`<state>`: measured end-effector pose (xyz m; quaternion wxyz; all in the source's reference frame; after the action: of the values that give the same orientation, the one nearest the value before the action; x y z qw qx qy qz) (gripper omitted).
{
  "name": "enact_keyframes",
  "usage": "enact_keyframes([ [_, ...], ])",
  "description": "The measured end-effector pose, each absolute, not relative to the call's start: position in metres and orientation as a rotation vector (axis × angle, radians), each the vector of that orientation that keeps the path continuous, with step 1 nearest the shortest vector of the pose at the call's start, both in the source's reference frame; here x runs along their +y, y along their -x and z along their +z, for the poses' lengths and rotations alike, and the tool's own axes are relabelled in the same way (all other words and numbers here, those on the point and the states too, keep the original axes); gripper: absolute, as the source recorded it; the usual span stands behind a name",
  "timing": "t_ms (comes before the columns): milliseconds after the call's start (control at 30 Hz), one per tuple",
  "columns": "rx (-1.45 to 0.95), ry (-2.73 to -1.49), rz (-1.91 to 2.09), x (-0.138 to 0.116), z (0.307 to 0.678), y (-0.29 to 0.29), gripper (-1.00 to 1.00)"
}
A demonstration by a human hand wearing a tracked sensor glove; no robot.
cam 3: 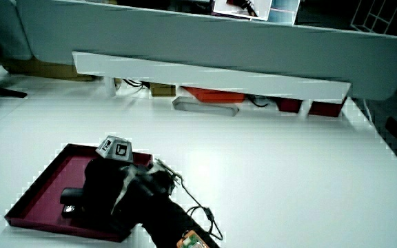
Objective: Pick stapper from plate
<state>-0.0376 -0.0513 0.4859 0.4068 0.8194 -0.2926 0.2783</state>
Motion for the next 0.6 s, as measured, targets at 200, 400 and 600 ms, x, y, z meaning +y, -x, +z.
enact_keyframes([
  [200,-0.755,-2.064,0.71,-0.051,0.48,0.038,1.0],
  [400,-0.771,-2.079,0.747,-0.058,0.466,0.03,1.0],
  [600,-0.774,-2.122,0.748,-0.065,0.445,0.014,1.0],
])
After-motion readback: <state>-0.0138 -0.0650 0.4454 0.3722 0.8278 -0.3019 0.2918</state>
